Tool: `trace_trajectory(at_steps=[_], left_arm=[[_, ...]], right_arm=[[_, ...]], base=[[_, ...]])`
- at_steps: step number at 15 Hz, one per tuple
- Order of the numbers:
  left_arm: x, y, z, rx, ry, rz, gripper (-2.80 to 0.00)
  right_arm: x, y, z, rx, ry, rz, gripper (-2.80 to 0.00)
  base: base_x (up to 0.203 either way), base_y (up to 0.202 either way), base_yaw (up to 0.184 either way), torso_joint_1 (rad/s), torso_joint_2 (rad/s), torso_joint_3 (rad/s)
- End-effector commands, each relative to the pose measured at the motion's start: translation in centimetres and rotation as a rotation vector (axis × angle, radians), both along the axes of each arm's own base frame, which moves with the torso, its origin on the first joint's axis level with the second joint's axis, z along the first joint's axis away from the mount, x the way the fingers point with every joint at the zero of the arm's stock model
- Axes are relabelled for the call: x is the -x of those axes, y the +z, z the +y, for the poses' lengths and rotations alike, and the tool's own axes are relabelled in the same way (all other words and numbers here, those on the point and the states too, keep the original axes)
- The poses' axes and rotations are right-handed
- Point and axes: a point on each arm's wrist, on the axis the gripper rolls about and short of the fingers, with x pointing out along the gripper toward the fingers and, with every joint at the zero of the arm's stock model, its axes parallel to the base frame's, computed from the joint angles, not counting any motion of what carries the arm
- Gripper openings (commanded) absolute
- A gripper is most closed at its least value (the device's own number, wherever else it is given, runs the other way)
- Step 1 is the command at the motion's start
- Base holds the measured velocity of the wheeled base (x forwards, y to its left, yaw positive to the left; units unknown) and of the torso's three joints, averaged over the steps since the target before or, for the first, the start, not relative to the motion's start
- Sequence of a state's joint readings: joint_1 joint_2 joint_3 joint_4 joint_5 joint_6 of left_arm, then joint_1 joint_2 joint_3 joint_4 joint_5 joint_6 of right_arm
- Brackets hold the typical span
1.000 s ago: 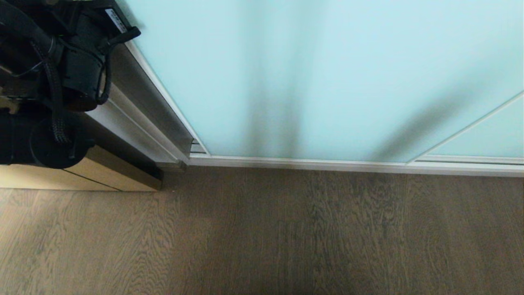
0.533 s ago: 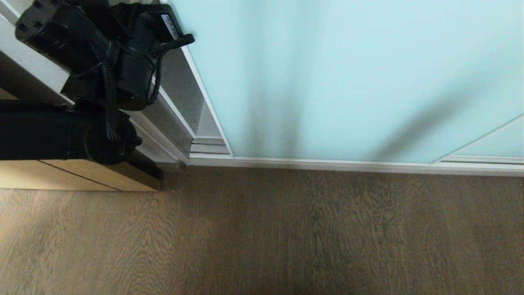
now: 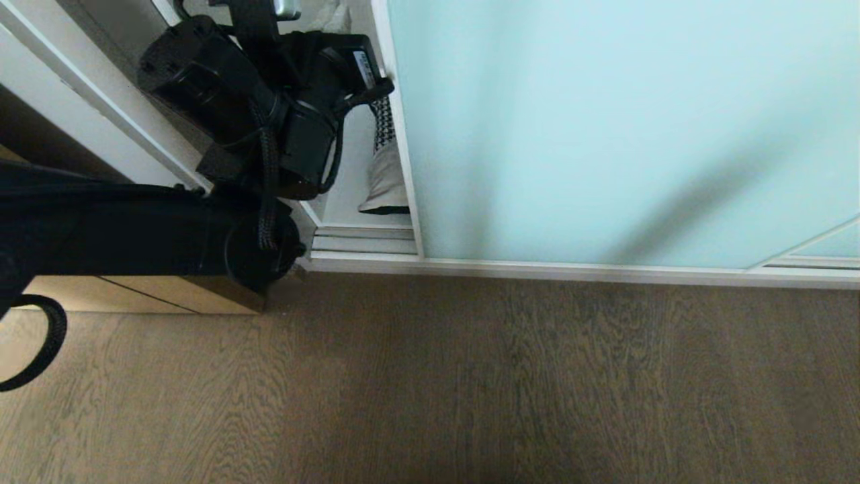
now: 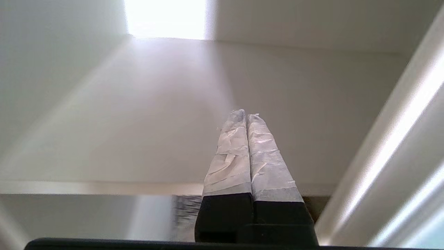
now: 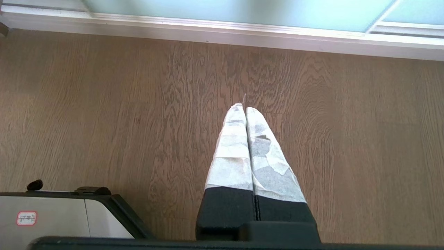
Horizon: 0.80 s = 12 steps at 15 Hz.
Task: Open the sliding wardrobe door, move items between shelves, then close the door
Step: Open the door
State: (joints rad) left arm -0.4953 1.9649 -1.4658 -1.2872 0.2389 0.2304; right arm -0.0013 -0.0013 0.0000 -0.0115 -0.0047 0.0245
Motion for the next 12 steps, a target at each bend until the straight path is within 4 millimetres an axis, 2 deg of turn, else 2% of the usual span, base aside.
trace_trajectory(at_steps=[1,7,12], left_arm=[[0.0,-0.9,-2.4,-0.006,-0.053,0.011,-2.8],[-0.5,-3.3,-8.0,-0.004,-0.158,0.009,-2.8],[1.3,-3.3,-11.6,0.018,-0.244,-0.016,-2.8]], right_arm=[[0.0,0.0,0.0,0.0,0.001,0.0,-2.8],[0.0,0.0,0.0,0.0,0.0,0.0,-2.8],[0.0,0.0,0.0,0.0,0.0,0.0,-2.8]], base=[[0.0,0.0,0.0,0.0,0.0,0.0],[0.0,0.0,0.0,0.0,0.0,0.0],[0.0,0.0,0.0,0.0,0.0,0.0]])
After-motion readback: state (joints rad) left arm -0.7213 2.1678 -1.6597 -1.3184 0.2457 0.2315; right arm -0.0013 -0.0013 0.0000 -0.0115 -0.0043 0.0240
